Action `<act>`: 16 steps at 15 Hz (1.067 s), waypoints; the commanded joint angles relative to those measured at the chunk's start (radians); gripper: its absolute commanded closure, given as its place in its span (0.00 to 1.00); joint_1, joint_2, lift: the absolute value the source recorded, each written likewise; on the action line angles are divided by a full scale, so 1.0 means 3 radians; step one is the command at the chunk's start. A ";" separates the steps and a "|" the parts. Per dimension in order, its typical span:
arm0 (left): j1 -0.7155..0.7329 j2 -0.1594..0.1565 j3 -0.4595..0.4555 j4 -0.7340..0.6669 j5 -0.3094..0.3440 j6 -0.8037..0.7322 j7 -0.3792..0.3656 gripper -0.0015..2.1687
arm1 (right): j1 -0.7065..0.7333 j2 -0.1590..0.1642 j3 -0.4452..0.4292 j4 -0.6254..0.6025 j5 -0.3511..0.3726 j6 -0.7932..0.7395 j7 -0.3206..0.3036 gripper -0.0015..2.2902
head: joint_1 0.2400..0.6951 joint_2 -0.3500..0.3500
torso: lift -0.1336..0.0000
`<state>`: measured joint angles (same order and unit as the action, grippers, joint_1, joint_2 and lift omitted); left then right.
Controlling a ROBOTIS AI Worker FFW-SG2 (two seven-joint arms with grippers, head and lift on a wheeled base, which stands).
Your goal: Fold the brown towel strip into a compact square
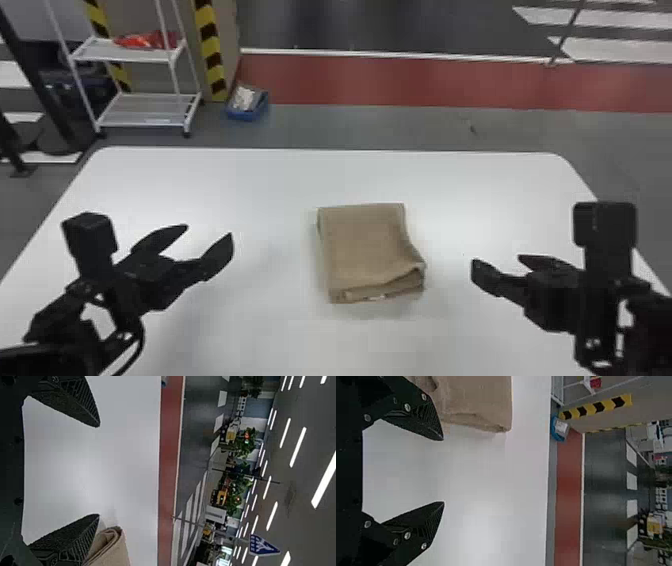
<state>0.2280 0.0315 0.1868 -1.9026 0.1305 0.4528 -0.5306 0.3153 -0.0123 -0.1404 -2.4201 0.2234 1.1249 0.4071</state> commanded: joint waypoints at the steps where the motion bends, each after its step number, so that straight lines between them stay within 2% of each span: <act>1: 0.0181 -0.0080 0.0124 -0.0029 0.0132 -0.0172 0.0030 0.04 | 0.0585 0.0031 -0.0095 0.0095 -0.0438 -0.1246 -0.0278 0.02 | 1.00 0.40 | 0.07; 3: 0.0329 -0.0114 0.0226 -0.0024 0.0173 -0.0499 0.0035 0.04 | 0.0841 0.0044 -0.0187 0.0249 -0.0591 -0.2514 -0.0319 0.03 | 1.00 0.42 | 0.07; 4: 0.0426 -0.0114 0.0257 -0.0003 0.0189 -0.0847 0.0035 0.04 | 0.0918 0.0044 -0.0197 0.0320 -0.0632 -0.2975 -0.0319 0.03 | 1.00 0.43 | 0.07; 6: 0.0610 -0.0114 0.0293 -0.0024 0.0184 -0.1082 0.0030 0.04 | 0.0974 0.0044 -0.0207 0.0474 -0.0647 -0.3230 -0.0365 0.04 | 1.00 0.47 | 0.07; 8: 0.0800 -0.0114 0.0313 -0.0039 0.0189 -0.1317 0.0051 0.04 | 0.0994 0.0044 -0.0212 0.0770 -0.0647 -0.3783 -0.0365 0.04 | 1.00 0.50 | 0.07; 11: 0.1009 -0.0114 0.0308 -0.0095 0.0194 -0.1747 0.0132 0.04 | 0.0938 0.0044 -0.0233 0.0934 -0.0647 -0.4048 -0.0350 0.04 | 1.00 0.52 | 0.07; 14: 0.1101 -0.0114 0.0257 -0.0162 0.0189 -0.1798 0.0214 0.04 | 0.0831 0.0044 -0.0207 0.1103 -0.0714 -0.4028 -0.0360 0.04 | 1.00 0.53 | 0.07; 16: 0.1168 -0.0114 0.0160 -0.0193 0.0168 -0.2013 0.0434 0.04 | 0.0790 0.0044 -0.0156 0.1179 -0.0760 -0.4008 -0.0365 0.04 | 1.00 0.53 | 0.07</act>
<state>0.5653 0.0000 0.2533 -1.9536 0.1850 -0.1151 -0.4171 0.5623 0.0000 -0.1974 -2.0839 0.0044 -0.0816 0.2979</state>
